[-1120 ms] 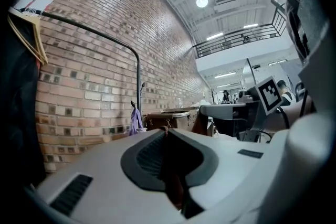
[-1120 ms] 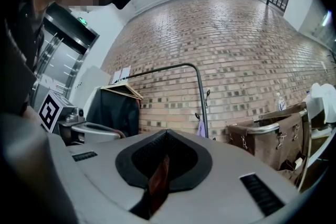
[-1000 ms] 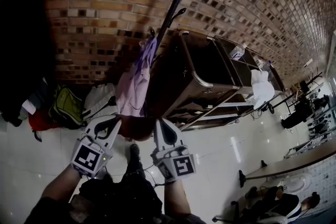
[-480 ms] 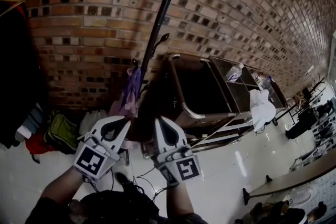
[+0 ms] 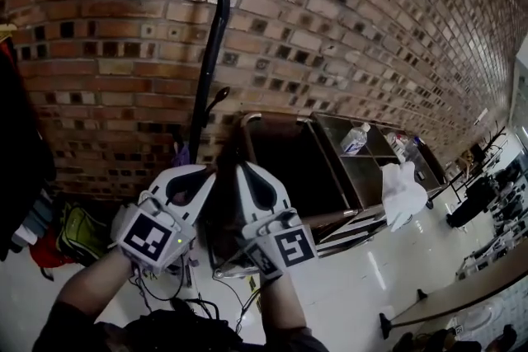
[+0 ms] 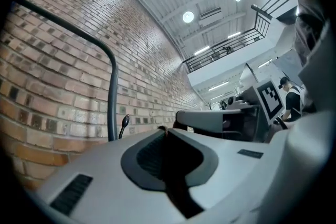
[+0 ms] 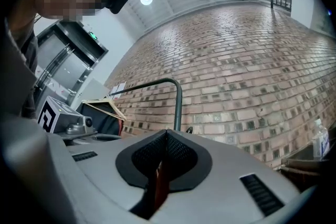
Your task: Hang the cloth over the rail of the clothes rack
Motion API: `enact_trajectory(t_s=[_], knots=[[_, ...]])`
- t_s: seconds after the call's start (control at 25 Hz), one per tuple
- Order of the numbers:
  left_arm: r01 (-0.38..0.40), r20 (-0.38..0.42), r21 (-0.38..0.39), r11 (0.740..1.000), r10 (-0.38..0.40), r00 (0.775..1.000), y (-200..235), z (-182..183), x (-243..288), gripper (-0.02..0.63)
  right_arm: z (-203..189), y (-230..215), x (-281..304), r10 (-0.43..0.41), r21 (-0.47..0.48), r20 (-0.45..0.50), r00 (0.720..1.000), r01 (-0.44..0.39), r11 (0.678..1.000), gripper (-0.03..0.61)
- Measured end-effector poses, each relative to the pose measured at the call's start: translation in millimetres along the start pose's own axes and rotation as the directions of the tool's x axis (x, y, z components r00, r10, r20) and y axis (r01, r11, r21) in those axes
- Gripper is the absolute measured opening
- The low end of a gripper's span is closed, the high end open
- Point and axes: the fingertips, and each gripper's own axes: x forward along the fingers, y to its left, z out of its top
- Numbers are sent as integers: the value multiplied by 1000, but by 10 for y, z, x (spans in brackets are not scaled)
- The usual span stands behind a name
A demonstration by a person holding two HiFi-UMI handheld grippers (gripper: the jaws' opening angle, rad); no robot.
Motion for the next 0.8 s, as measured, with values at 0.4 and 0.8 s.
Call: enact_trajectory(t_s=[0.4, 0.8], knots=[[-64, 138, 80, 995, 53, 989, 400, 622, 993, 15, 408, -768, 669, 60, -121, 47, 997, -54, 991, 29], [-90, 106, -13, 996, 91, 990, 603, 826, 1583, 15, 654, -1269, 980, 70, -112, 83, 994, -61, 992, 29]])
